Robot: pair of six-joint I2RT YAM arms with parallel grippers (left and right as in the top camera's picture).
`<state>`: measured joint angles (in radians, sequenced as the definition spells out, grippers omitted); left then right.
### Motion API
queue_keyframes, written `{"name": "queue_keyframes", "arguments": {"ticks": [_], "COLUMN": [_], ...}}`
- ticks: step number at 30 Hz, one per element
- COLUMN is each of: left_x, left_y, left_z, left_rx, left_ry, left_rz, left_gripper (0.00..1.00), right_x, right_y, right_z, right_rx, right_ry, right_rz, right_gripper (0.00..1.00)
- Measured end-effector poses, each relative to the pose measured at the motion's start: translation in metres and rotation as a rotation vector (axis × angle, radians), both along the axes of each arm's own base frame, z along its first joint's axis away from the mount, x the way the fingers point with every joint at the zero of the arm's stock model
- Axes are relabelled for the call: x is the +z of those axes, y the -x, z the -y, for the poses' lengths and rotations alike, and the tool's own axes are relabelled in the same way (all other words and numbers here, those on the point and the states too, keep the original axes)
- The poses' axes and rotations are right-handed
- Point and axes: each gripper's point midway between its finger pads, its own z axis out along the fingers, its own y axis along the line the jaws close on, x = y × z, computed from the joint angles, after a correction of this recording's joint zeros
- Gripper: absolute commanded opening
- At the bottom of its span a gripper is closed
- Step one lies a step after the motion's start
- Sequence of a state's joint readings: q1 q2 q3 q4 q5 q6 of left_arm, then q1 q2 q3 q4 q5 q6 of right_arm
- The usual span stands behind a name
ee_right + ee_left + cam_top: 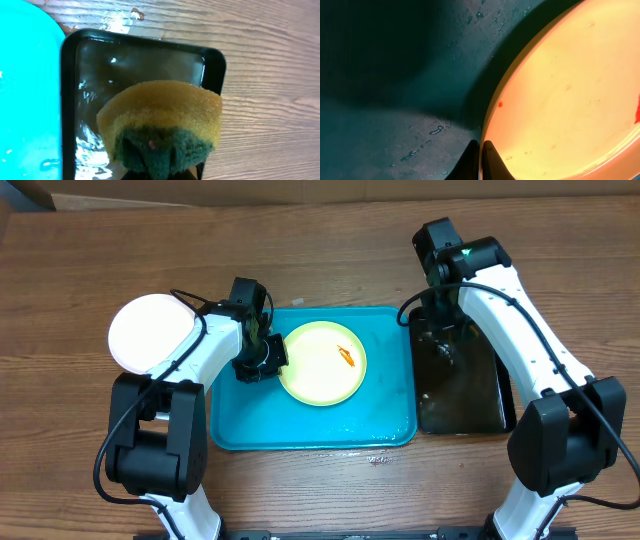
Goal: Clean dirty plates on tray and stack at the side
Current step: 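Lift the sponge from the basin and move it toward the yellow plate, then scrub the yellow plate surface with the sponge in the right gripper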
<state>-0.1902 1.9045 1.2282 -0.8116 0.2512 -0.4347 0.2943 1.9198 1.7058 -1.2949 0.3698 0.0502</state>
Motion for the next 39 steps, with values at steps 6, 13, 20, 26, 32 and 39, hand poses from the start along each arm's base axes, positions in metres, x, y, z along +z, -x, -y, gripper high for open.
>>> {"name": "queue_keyframes", "arguments": {"ticks": [6,13,20,26,32,39], "left_x": [0.000,0.000,0.000,0.000,0.000,0.000], "left_y": [0.000,-0.001,-0.001,-0.001,-0.001,-0.001], "left_z": [0.000,0.000,0.000,0.000,0.000,0.000], "left_rx": [0.000,0.000,0.000,0.000,0.000,0.000], "left_ry": [0.000,0.000,0.001,0.001,0.001,0.001], "left_rz": [0.000,0.004,0.005,0.005,0.005,0.005], "left_gripper": [0.06,0.06,0.06,0.07,0.07,0.07], "right_x": [0.002,-0.007,0.003,0.003,-0.018,-0.070], "right_y": [-0.001,-0.009,-0.016,0.006,0.017,0.008], "right_z": [0.007,-0.036,-0.120,-0.181,-0.202,-0.191], "right_rx": [-0.136,-0.119,0.055,0.233,0.342,0.339], "right_ry": [0.006,-0.286,-0.543,-0.437,-0.189,-0.046], "right_rz": [0.051,0.029,0.051,0.093,0.150,0.094], "right_gripper": [0.04,0.04,0.04,0.04,0.04,0.04]}}
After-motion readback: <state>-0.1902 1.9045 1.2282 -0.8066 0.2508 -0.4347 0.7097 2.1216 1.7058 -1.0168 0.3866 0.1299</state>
